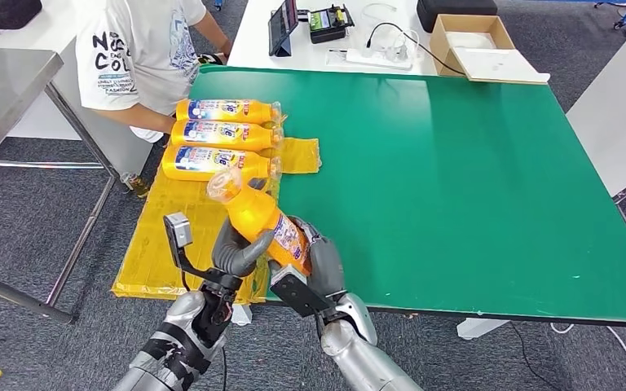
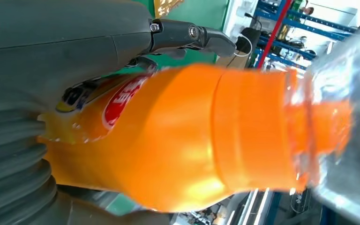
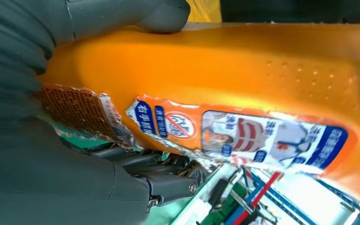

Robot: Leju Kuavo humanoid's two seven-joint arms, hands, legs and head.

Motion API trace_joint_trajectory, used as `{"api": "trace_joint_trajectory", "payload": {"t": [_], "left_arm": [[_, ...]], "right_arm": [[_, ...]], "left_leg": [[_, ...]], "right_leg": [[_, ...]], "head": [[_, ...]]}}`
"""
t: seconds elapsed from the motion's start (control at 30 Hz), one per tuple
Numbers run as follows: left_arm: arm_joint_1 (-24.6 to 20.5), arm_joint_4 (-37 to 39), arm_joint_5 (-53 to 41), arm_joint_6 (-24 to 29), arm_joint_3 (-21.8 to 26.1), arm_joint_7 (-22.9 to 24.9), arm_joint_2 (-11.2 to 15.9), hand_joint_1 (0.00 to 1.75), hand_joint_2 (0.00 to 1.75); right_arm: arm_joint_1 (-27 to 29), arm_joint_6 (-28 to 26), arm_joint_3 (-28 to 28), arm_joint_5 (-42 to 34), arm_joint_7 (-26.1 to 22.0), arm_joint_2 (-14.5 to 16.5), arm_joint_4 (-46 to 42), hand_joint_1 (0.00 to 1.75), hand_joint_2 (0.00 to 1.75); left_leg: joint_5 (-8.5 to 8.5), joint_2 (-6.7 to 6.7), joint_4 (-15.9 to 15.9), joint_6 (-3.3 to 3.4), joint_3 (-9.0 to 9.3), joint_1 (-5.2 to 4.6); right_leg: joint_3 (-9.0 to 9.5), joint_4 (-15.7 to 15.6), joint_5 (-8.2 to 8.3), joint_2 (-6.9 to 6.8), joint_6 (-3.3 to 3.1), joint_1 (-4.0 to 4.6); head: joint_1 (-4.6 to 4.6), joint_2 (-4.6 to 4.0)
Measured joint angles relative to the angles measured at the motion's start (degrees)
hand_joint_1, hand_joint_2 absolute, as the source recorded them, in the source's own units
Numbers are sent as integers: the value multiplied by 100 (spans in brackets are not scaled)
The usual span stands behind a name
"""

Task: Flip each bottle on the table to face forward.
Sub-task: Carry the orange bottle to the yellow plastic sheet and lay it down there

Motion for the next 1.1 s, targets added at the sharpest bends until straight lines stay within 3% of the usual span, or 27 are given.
{"api": "trace_joint_trajectory", "payload": {"t": [0.43,0.5,0.57,0.63,0.77,0.9,1.0,1.1], "left_arm": [[20,5,-601,392,-3,-294,1,175,175],[14,5,-685,438,-9,-318,0,175,175],[6,4,-730,448,-15,-329,0,175,175],[-8,2,-775,449,-25,-341,0,175,175],[-33,-19,-817,450,-47,-355,-18,175,175],[-47,-39,-820,452,-68,-358,-20,175,175],[-47,-57,-819,464,-78,-358,-19,175,175],[-45,-110,-816,575,-75,-365,-15,175,175]], "right_arm": [[-55,157,60,-152,23,7,156,173,175],[-55,166,60,-171,17,8,162,153,175],[-55,163,60,-195,12,7,165,72,175],[-52,140,60,-230,-11,7,167,10,175],[-45,87,57,-290,-45,8,168,3,175],[-42,78,53,-356,-61,7,167,0,0],[-39,144,31,-506,-107,8,154,0,0],[21,613,-88,-945,-227,-9,-35,0,0]], "left_leg": [[0,1,0,0,0,0],[0,1,0,0,0,0],[0,1,0,0,0,0],[0,1,0,0,0,0],[0,1,0,0,0,0],[0,1,0,0,0,0],[0,1,0,0,0,0],[0,2,0,0,0,0]], "right_leg": [[-1,0,0,1,0,0],[-1,0,0,1,0,0],[-1,0,0,1,0,0],[-1,0,0,1,0,0],[0,0,0,1,0,0],[0,0,1,2,0,0],[0,0,0,2,0,0],[0,0,0,2,0,0]], "head": [[0,0],[0,0],[0,0],[0,0],[1,0],[1,0],[0,0],[1,0]]}}
